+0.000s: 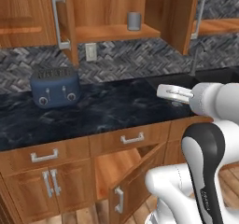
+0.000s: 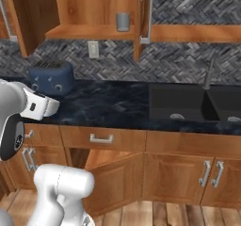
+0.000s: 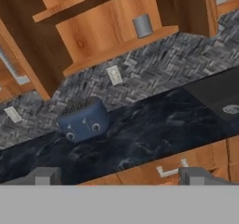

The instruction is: There is a bowl on the dining counter. Grab a lemon wedge from the fridge and place it in the bowl. Then get the liquor bottle and glass cup from the cabinet and place them next to the bowl.

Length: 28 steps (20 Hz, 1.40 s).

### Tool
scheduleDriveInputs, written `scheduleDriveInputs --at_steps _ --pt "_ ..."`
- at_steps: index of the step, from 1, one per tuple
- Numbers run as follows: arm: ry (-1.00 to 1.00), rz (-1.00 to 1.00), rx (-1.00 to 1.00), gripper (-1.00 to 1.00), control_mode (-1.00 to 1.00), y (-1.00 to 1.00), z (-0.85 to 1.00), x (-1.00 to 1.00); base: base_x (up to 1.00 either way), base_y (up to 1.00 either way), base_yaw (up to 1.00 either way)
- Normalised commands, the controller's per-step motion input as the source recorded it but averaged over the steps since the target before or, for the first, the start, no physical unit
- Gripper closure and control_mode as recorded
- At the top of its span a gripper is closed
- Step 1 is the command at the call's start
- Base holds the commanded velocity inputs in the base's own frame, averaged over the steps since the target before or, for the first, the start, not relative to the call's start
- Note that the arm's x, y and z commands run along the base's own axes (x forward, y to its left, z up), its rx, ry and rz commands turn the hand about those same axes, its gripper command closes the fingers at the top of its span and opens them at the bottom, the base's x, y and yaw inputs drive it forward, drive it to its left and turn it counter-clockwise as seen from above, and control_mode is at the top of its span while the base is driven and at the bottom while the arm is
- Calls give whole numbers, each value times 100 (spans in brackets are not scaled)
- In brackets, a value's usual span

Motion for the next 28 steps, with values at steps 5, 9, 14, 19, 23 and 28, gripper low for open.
scheduleDriveInputs --at_steps 5,9,14,19,23,28 --pt "0 0 0 -100 100 0 0 0 81 -11 0" --pt "0 0 0 -100 100 0 0 0 82 -3 0" --pt "0 0 0 -100 100 0 0 0 78 0 0" --pt "0 0 0 -100 100 0 0 0 53 0 -1" --pt "0 0 0 -100 100 0 0 0 25 0 0" --pt "-6 7 -7 -100 -100 0 9 2 19 0 4"
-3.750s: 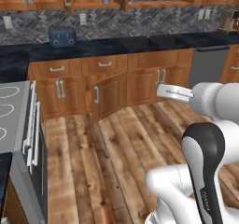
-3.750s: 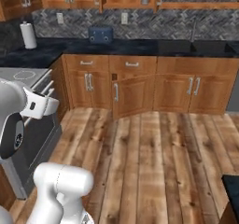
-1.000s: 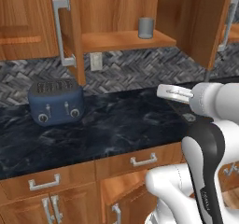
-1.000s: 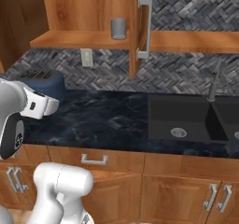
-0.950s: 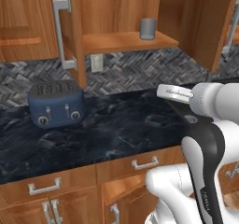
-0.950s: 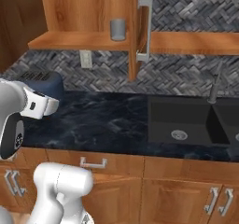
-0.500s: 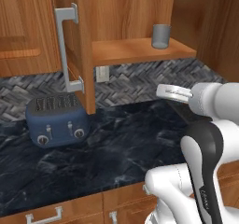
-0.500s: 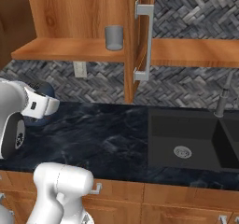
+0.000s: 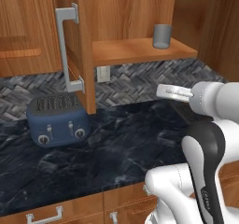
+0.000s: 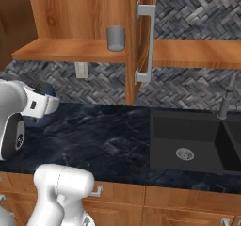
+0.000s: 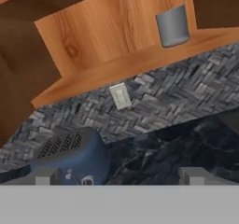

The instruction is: There is a bowl on the dining counter. Grab a lemon wedge from the fridge and place it in the bowl. Then get the liquor bottle and glass cup from the cabinet and place them next to the bowl.

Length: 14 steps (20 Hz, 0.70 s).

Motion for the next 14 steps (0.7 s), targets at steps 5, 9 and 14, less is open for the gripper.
scheduleDriveInputs --at_steps 5,9,14 --pt "-23 24 -29 -100 -100 0 39 0 0 0 0" --pt "-18 27 -33 -100 -100 0 51 -3 0 0 0" --pt "-8 12 -32 -100 -100 0 53 -34 0 0 0"
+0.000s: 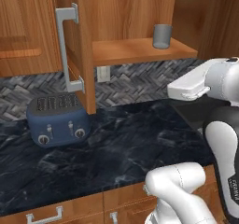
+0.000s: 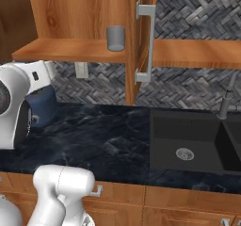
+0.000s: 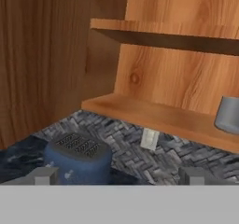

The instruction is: There is a bowl on the dining counter. Grab a lemon wedge from the fridge and place it in the bowl. Then get the liquor bottle and glass cup from the cabinet and place them next to the bowl.

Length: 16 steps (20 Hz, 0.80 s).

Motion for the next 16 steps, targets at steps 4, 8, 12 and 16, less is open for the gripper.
scheduleDriveInputs --at_steps 4,8,12,16 --pt "-4 2 -34 -100 -100 8 22 -51 0 0 0" --pt "-6 4 -44 -100 -100 -1 4 -21 0 0 0" --pt "-3 9 -46 -100 -100 -38 17 4 0 0 0" --pt "0 13 -39 -100 -100 -67 10 20 0 0 0"
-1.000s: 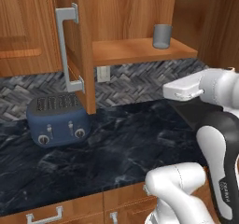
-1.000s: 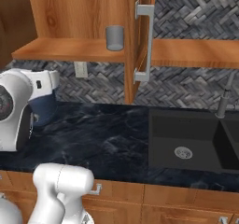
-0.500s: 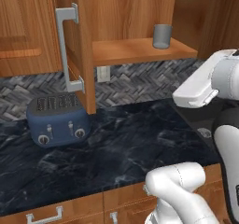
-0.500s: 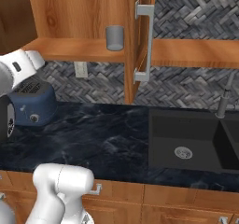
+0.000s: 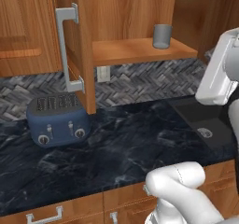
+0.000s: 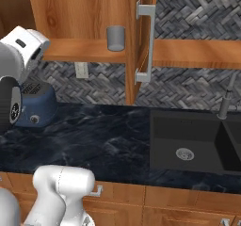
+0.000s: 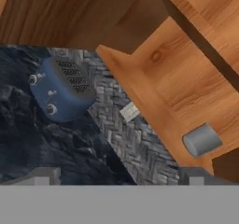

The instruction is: There is a bowl on the dining counter. Grab a lemon wedge from the fridge and place it in the bowl. Then get the liquor bottle and glass cup from the cabinet and place them next to the bowl.

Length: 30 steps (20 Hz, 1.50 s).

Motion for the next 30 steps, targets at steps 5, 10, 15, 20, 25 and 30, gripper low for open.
scheduleDriveInputs --at_steps 5,10,15,20,25,30 --pt "0 3 -34 -100 -100 -44 0 16 0 0 0" --pt "0 0 -17 -100 -100 0 0 45 0 0 0" --pt "0 0 -12 -100 -100 -8 -3 27 0 0 0" --pt "0 0 -6 -100 -100 -6 0 22 0 0 0" --pt "4 0 0 -100 -100 0 0 29 0 0 0" --pt "10 0 0 -100 -100 0 2 43 0 0 0"
